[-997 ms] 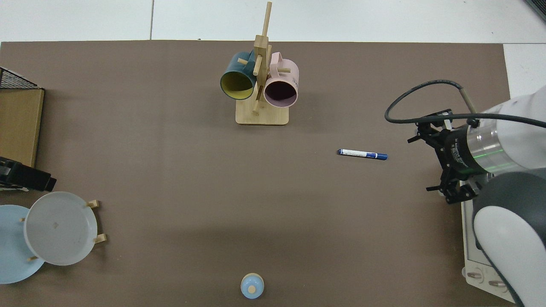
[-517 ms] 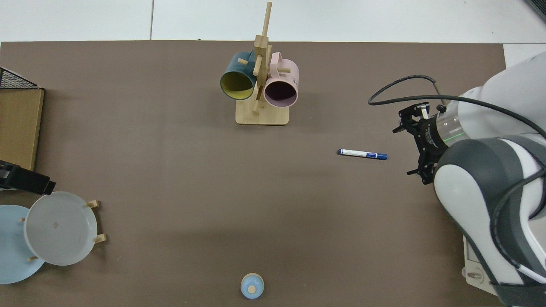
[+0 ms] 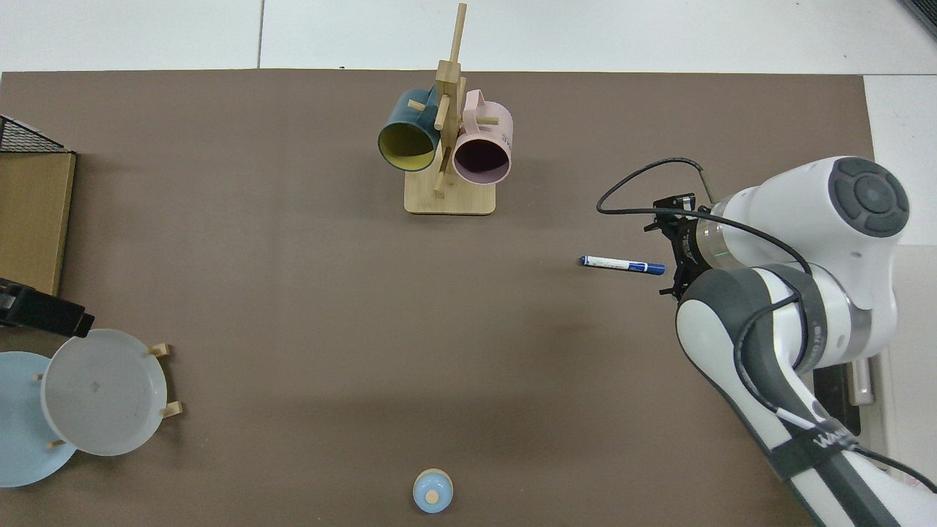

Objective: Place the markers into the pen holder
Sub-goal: 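Move the right gripper down over the white marker, then close the right gripper on the white marker, then lift the marker with the right gripper and carry it toward the middle, then hold the marker with the right gripper while the left gripper approaches, then grasp the marker with the left gripper beside the right gripper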

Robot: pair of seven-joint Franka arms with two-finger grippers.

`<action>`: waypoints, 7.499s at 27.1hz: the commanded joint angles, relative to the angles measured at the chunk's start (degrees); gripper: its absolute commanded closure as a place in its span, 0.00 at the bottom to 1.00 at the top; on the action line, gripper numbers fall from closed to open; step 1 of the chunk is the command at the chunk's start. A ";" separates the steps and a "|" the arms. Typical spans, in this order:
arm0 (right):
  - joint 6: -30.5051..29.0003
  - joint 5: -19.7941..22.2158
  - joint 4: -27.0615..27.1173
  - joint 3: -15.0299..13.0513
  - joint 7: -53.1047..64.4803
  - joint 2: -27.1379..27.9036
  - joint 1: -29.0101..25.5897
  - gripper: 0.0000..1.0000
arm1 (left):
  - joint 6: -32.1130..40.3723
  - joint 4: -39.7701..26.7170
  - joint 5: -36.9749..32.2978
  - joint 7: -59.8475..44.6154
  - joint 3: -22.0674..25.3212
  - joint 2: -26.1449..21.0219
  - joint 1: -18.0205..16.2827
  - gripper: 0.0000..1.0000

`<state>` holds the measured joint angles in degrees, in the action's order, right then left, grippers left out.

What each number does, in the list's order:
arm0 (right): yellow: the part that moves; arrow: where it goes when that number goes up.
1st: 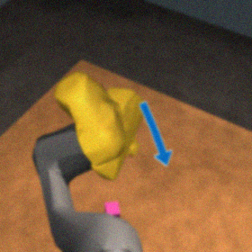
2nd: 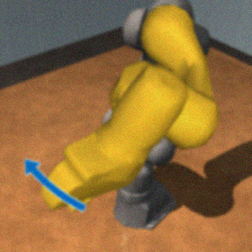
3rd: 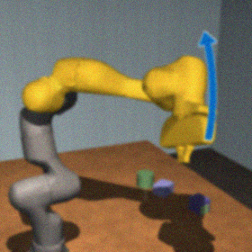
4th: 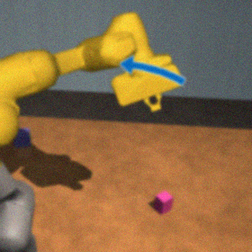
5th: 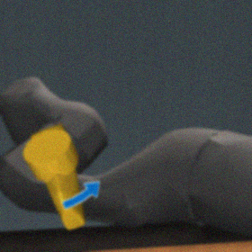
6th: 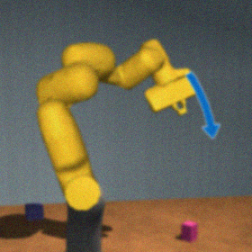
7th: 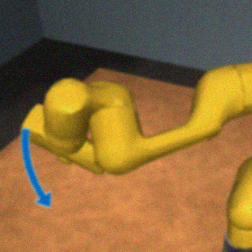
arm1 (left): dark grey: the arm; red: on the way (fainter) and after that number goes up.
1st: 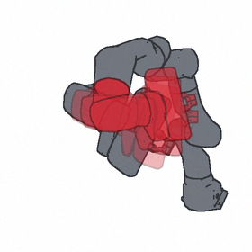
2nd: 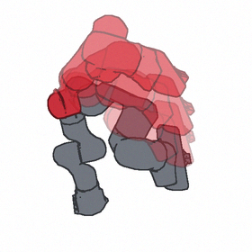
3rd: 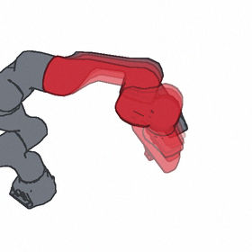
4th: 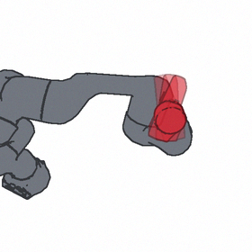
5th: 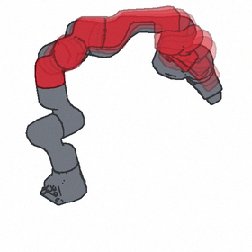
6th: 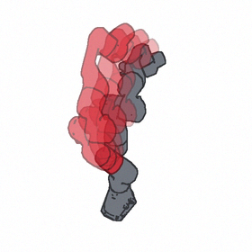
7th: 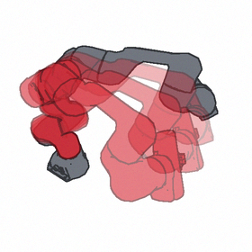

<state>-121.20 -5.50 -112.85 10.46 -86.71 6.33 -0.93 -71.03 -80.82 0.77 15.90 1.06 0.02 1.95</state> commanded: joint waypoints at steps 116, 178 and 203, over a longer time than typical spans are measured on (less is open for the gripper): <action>21.88 -0.74 6.85 0.79 -11.72 -15.12 8.48 1.00 | -1.39 -5.13 3.27 3.53 -0.45 3.58 0.68 0.00; 14.94 -1.53 7.03 1.31 -25.44 -13.89 23.08 1.00 | -36.19 -21.31 14.00 33.51 -2.03 5.25 33.28 0.01; 14.50 -1.53 7.21 1.31 -26.06 -13.71 23.08 1.00 | -38.74 -24.12 14.79 29.19 -3.79 5.60 34.34 0.39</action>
<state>-105.24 -7.88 -105.21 11.86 -111.30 -7.41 21.70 -107.67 -102.65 14.84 45.77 -3.09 4.13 35.61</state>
